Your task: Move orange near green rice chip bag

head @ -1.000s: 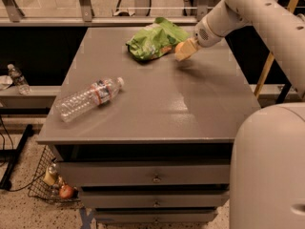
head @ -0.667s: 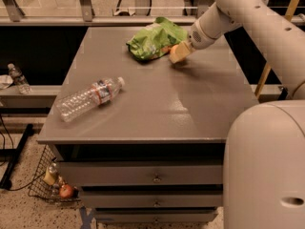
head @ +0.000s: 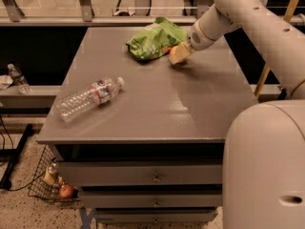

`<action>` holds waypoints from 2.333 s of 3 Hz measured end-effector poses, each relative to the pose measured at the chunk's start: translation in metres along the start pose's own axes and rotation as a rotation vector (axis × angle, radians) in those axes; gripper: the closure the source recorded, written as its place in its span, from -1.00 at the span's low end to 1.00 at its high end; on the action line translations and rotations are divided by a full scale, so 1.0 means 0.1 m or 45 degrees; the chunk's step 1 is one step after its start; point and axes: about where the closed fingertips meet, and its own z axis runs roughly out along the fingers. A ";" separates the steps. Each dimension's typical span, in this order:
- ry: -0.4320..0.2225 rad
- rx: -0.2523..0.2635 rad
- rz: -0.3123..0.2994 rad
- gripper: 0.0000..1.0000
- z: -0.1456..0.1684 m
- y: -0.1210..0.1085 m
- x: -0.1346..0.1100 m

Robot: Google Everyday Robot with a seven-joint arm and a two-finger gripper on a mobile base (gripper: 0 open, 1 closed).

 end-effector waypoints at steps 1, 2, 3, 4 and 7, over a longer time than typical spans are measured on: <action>0.004 -0.006 -0.001 -0.28 0.04 0.01 0.00; 0.009 -0.012 -0.001 -0.77 0.08 0.02 0.01; 0.013 -0.017 -0.002 -1.00 0.11 0.04 0.01; -0.029 -0.051 0.003 -1.00 0.04 0.06 -0.01; -0.170 0.141 -0.077 -1.00 -1.20 -0.02 0.66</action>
Offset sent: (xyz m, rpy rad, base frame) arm 0.0004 0.0022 -0.0031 0.0000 0.0046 0.0031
